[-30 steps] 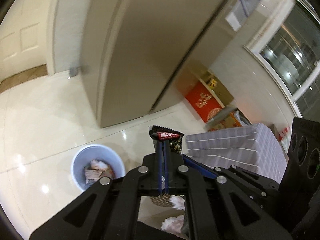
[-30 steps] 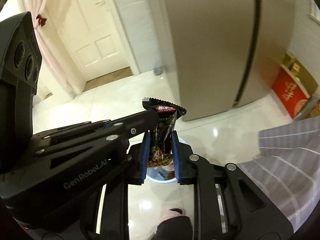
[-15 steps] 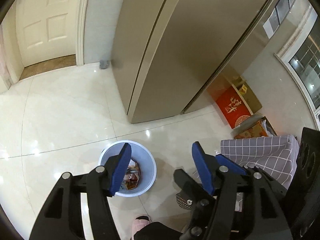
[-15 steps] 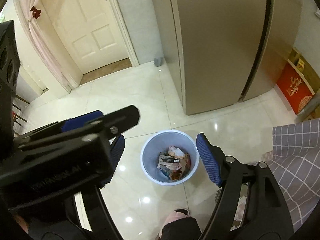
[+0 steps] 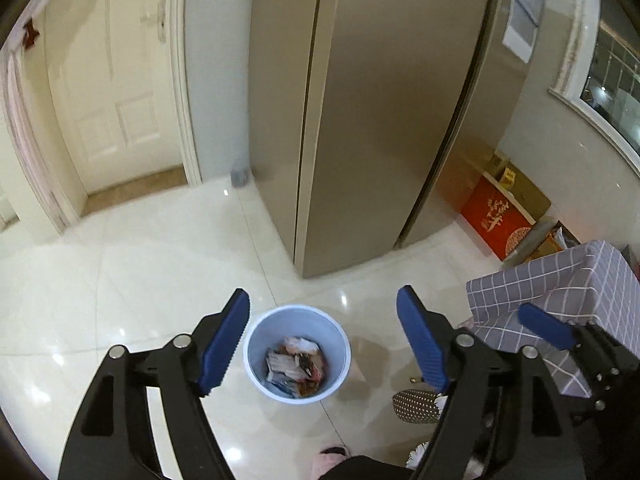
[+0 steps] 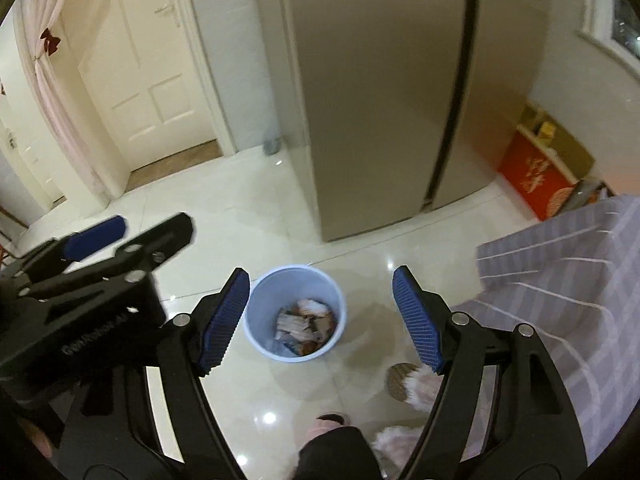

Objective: Collect trash

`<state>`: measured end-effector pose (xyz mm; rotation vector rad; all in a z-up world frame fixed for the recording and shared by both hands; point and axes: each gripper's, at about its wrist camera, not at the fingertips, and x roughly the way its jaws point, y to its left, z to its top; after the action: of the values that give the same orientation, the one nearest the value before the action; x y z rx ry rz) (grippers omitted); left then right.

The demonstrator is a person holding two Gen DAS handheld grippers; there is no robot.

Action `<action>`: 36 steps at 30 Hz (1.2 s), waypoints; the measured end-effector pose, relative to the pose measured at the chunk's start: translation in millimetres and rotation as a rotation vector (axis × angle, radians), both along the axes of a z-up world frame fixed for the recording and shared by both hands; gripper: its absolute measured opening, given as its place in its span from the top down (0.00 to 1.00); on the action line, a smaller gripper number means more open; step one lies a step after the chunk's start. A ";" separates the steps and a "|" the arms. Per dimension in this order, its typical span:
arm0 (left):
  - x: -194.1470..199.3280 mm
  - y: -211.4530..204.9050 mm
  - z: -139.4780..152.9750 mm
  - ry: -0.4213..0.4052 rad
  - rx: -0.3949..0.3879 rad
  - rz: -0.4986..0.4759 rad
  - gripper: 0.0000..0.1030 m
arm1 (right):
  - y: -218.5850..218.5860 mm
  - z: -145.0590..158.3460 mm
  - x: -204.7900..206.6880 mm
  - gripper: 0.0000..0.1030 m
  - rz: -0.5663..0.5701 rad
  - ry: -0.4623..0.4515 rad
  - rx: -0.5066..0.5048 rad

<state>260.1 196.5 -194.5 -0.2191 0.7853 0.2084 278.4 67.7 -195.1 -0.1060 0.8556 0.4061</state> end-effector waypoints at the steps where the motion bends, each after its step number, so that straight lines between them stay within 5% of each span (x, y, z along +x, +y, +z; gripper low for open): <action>1: -8.2 -6.6 8.4 -0.017 0.017 0.004 0.26 | -7.4 6.5 -5.9 0.29 -0.010 -0.012 0.004; 19: -151.6 -93.6 126.2 -0.326 0.165 -0.031 0.12 | -109.3 105.5 -141.6 0.23 -0.159 -0.330 0.080; 36: -229.7 -140.5 186.4 -0.516 0.294 -0.013 0.08 | -159.2 161.2 -225.5 0.18 -0.214 -0.556 0.166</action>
<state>30.4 56.0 -8.2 0.0147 0.2385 0.2390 52.9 -91.5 -33.9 0.0274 0.2784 0.2260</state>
